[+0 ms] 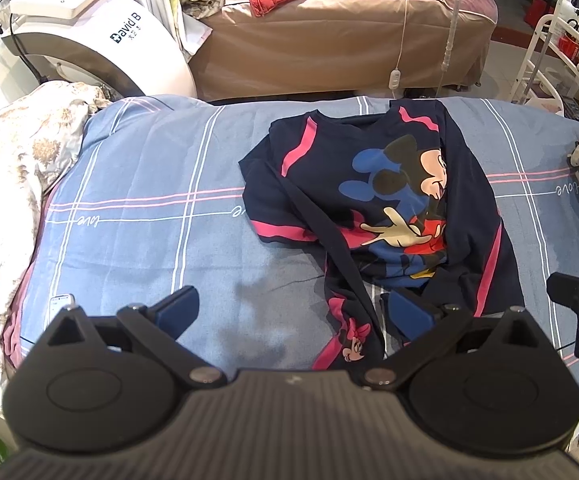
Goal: Fold small clothes
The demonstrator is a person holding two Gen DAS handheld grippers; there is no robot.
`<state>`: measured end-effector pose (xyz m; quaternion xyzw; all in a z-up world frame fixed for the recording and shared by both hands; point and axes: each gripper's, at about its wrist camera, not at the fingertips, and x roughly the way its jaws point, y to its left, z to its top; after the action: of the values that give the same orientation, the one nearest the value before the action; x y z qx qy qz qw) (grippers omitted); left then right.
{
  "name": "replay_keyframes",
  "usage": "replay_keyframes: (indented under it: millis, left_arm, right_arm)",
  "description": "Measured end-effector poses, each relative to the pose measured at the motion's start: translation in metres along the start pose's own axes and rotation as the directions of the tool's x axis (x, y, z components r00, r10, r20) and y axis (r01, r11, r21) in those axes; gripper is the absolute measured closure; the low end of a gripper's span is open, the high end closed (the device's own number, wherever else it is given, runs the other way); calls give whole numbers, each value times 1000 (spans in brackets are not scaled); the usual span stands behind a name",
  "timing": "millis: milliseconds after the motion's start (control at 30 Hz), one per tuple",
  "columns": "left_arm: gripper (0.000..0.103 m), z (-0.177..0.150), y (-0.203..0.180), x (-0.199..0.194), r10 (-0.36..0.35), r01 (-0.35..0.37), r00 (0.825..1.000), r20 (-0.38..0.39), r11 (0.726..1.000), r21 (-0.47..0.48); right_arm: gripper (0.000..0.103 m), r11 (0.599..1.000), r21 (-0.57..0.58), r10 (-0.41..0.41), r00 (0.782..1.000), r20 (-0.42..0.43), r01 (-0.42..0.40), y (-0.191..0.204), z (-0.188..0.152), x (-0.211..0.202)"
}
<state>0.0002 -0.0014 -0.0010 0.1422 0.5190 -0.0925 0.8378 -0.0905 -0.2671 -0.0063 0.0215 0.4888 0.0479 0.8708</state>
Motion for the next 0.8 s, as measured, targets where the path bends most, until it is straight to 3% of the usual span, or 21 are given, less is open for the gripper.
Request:
replay_keyframes:
  millis: [800]
  left_arm:
    - [0, -1, -2, 0, -1, 1, 1000, 3, 1000, 2]
  right_arm:
    - [0, 1000, -5, 3, 1000, 1, -3, 0, -1, -3]
